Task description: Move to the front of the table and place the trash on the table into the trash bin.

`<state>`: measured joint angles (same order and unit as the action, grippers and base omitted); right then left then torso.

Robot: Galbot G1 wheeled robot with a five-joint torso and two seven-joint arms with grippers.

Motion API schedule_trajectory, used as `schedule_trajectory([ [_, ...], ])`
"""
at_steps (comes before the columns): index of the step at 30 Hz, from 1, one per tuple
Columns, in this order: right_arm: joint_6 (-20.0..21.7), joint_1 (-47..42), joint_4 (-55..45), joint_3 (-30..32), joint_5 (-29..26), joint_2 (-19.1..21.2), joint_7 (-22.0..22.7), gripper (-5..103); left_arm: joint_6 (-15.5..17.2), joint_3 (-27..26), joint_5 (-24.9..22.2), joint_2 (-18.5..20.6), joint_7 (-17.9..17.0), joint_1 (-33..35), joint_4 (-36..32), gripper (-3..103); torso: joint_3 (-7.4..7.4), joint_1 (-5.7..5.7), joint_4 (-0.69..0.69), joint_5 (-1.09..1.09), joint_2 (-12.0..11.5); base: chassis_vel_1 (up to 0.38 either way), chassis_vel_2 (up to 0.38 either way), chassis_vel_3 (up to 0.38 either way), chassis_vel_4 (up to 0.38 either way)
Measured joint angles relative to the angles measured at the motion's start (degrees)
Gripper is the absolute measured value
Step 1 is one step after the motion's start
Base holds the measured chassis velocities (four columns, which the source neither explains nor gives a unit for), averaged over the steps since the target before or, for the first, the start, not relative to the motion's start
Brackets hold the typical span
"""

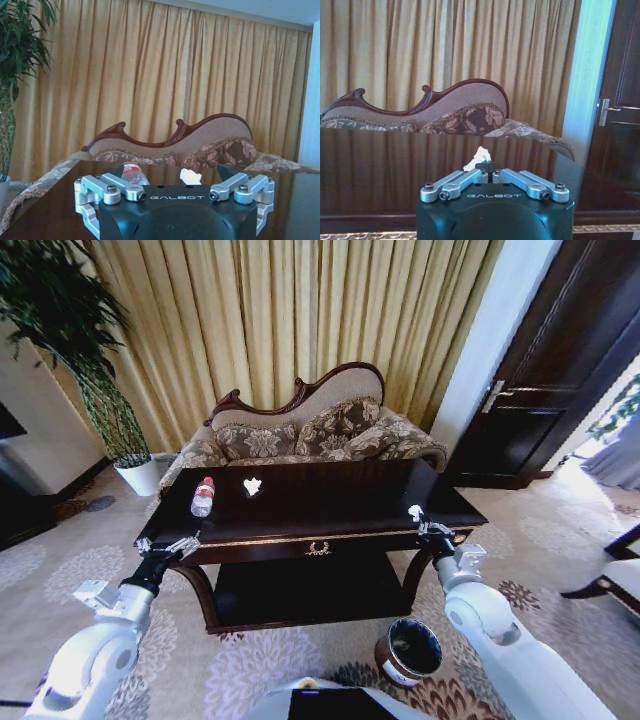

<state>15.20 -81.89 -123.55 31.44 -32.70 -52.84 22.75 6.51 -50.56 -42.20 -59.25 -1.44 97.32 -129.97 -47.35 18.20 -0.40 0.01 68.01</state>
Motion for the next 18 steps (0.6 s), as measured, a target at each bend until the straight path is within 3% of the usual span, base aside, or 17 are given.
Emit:
schedule_trajectory([
  [18,-0.2,-0.1,-0.2,-0.5,0.4,-0.5,-0.2,0,-0.2,0.2,0.3,-0.3,0.1,0.1,-0.1,100,0.0,0.0,0.0,0.0,0.0,0.075,-0.071,-0.075,0.066],
])
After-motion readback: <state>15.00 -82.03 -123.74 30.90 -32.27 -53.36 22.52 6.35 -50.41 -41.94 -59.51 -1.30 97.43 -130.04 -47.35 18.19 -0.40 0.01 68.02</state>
